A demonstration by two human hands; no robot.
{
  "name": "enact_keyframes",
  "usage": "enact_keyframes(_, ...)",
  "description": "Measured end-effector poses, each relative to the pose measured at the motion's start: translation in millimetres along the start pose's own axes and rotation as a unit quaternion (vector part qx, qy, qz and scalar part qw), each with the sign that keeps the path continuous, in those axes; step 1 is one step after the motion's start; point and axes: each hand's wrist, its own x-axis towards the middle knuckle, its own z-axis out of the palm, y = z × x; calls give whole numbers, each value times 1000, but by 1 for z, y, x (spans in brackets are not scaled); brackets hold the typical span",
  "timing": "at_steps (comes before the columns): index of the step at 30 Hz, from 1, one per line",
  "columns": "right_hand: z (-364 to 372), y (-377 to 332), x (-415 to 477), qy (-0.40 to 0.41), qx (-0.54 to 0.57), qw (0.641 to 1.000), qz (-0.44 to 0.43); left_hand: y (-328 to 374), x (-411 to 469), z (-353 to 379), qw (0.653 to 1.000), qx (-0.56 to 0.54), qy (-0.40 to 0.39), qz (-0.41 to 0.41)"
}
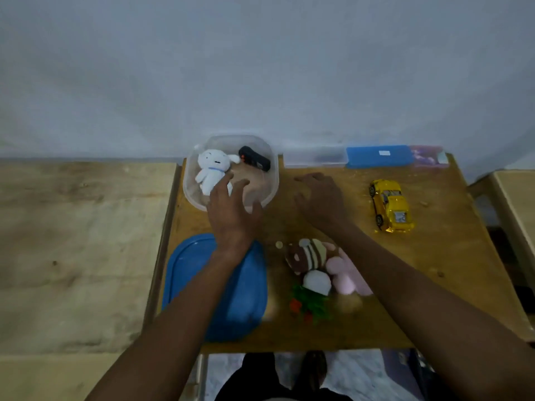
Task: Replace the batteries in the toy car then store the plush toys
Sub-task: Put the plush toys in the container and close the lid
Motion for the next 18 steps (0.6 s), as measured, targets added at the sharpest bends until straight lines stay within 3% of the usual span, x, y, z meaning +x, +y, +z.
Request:
enact_keyframes(3,-9,35,-51,-60,20,997,34,27,-61,0,999,-7,-17,29)
enact_keyframes(7,-9,70,-110,-132,38,990,16,52,-132,4,996,-3,-89,26)
enact_keyframes(12,1,79,-145,-192,43,980,16,71,-186,19,977,74,-194,-48)
enact_keyframes(18,19,76,-135,-198,93,974,57,83,-196,26,962,69,-217,-148)
